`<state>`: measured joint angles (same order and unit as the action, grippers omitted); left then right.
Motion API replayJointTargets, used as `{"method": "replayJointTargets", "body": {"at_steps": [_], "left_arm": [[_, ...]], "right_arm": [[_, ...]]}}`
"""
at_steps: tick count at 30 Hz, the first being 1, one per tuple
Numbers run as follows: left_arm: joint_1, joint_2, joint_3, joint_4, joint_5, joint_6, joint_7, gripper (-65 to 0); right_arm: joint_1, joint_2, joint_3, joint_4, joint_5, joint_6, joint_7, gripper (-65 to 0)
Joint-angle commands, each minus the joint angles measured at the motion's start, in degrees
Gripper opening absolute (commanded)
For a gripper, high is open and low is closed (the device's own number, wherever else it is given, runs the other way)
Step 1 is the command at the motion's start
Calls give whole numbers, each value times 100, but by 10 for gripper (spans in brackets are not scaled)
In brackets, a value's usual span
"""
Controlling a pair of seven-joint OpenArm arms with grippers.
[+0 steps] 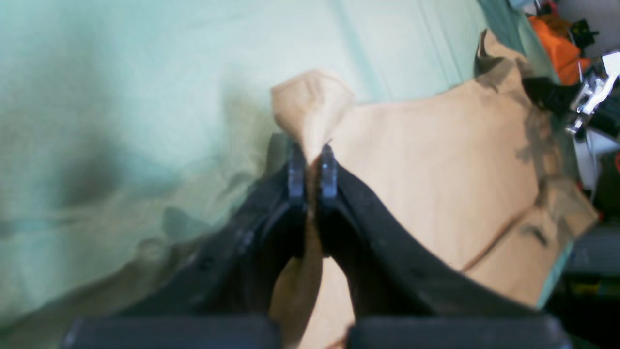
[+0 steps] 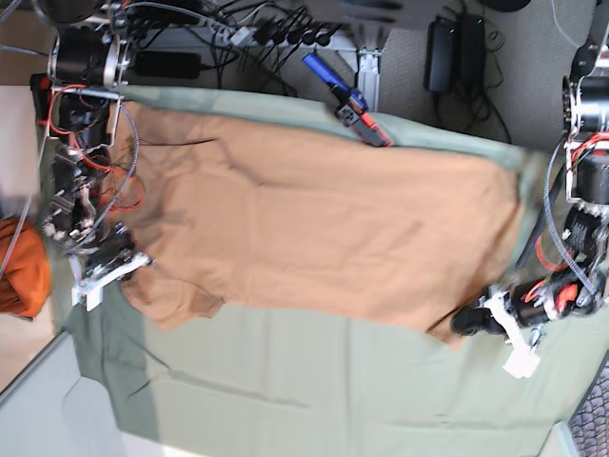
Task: Fold the T-shirt properly
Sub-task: 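Fold that edge over with both grippers, forming a long narrow strip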
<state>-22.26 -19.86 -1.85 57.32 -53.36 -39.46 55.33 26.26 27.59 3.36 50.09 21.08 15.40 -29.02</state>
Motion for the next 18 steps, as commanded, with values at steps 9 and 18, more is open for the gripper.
{"method": "replayJointTargets", "body": {"at_steps": [9,18], "left_arm": [[474,-564,-22,981,-1047,-54,643,-650],[1228,-793,-22,1930,-1115,-54,643,-650]], "right_arm": [[-55,221,44,1113,59,435,-361,-650],[-1117,577,402,2109,317,437,-426,-650]]}}
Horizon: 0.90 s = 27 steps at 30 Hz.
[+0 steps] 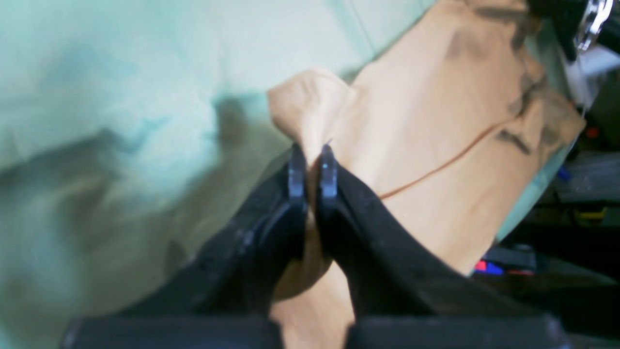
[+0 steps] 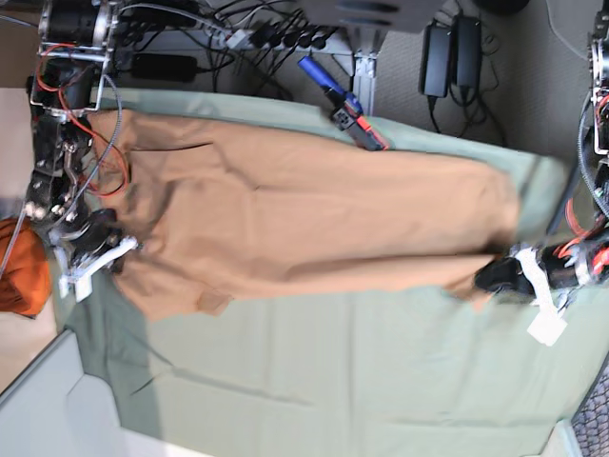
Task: Fold the T-shirt properly
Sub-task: 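Fold that edge over with both grippers, forming a long narrow strip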
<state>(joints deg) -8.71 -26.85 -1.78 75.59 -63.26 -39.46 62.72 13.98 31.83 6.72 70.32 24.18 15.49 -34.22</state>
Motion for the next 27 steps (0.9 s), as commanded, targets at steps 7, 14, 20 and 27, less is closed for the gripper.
{"method": "replayJointTargets", "body": {"at_steps": [7,14,20,27], "left_arm": [[48,-98,-28,295,-122,-54,-72,-650],[175,-96,-26,295,-114,-54,-72,-650],[363,-94,-26,295,-105,-54,-74,-650],[369,-94,-28,295,-105,-54,-79,-650]], "right_arm": [[-717,260,931,461,501,466,68,-650],[-1353,256,1464,490,981,664,48,-650],[-1727,203,1464,485,968,660,66,-650],[-1733,131,1467,485,905,658,81,-466]]}}
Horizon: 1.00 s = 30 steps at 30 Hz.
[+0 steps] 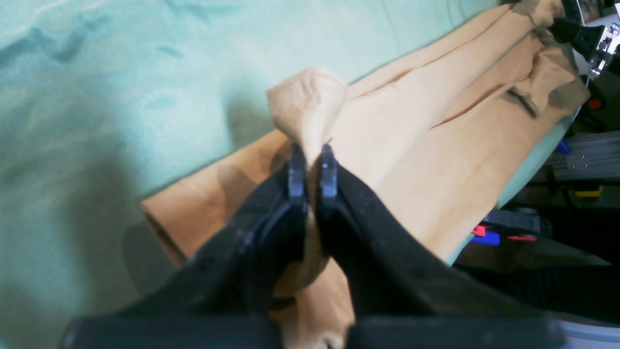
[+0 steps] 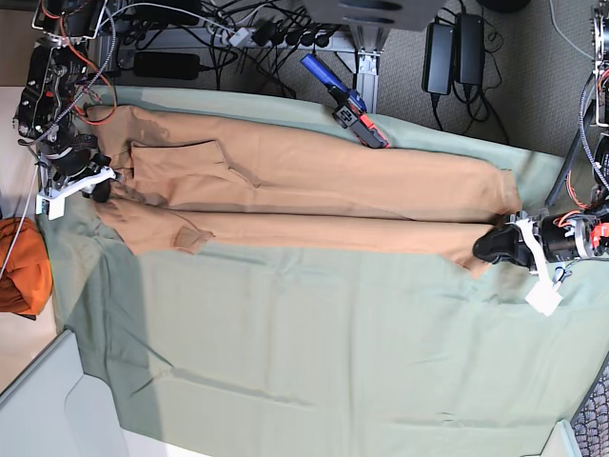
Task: Fold the T-shirt properly
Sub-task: 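Fold that edge over with both grippers, forming a long narrow strip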
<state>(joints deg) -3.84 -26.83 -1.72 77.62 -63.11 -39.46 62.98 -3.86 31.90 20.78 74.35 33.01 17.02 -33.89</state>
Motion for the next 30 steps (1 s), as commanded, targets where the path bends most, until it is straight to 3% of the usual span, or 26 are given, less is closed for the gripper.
{"method": "replayJointTargets", "body": {"at_steps": [1,2,4,12,20,30], "left_arm": [[-120,-96,-35,92,-120,-54,-107,-650],[-118,-94,-35,92,-120,-54,-109,-650],[-118,-94,-35,92,-120,-54,-114,-650],[-76,-90,-33,92,-127,-54,-127,-650],[-76,-81,-33,92,-131,-54,-122,-650],[-74,-81,-33,92,-94,-54,-125,-650]], "right_arm": [[52,125,61,87,-81,505,46,-377],[50,122,83,101,-221,505,42,-306],[50,107,219,131,-280,498,-92,-249],[144,-514,1639,909,341,498,-345,-249],[901,-540,1178,896,140,514,-393,-249],[894,-575,837,894,-11,511,-457,-249]]}}
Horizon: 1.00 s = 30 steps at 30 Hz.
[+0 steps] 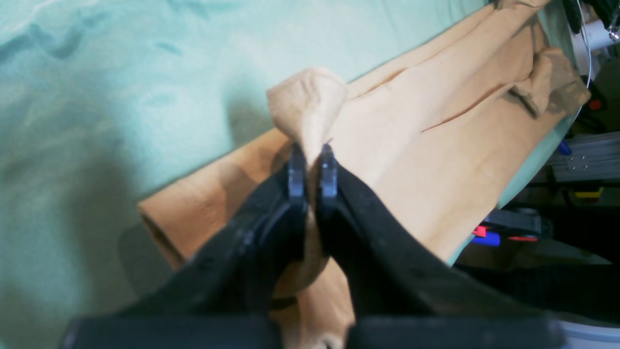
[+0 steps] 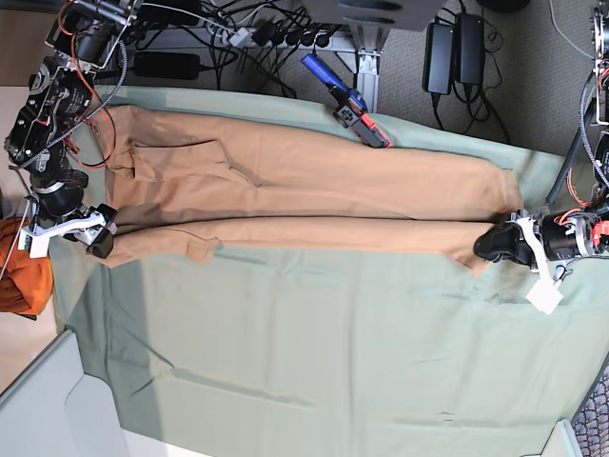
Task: Fold the T-shirt properly
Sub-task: 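Fold that edge over with both grippers, forming a long narrow strip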
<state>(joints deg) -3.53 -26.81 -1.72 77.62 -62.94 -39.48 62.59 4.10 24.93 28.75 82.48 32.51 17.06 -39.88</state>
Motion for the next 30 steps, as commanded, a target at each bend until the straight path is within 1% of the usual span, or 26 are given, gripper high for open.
{"method": "replayJointTargets", "body": {"at_steps": [1,5,9,18,19,20,23,24,25,26,30], "left_arm": [[-107,-83,-33,92,-114,-52,-87,-650],[-107,-83,-33,92,-111,-52,-107,-650],[-103,-83,-33,92,-109,-52,-105,-650],[-105,-81,-33,92,-111,-52,-107,-650],[-107,-81,-33,92,-111,-52,-107,-650],[-105,-81,-33,92,-111,-52,-107,-650],[-105,-83,-33,92,-109,-52,-107,-650],[-105,-83,-33,92,-111,-52,-107,-650],[-105,-81,-33,92,-111,-52,-107,-650],[-105,-83,-33,92,-109,-52,-107,-650],[-105,-83,-33,92,-109,-52,-107,-650]], "right_arm": [[98,122,37,81,28,507,140,-249],[92,122,39,81,20,507,17,-249],[81,122,48,83,-17,507,22,-249],[127,118,46,81,-17,505,389,-253],[127,118,46,81,-17,505,417,-270],[127,118,46,81,-17,505,435,-313],[127,72,46,81,-59,505,448,-522],[127,50,46,79,-74,505,450,-581],[127,28,46,74,-90,505,459,-622],[127,4,46,74,-140,505,505,-650],[125,-74,46,74,-343,507,531,-650]]}}
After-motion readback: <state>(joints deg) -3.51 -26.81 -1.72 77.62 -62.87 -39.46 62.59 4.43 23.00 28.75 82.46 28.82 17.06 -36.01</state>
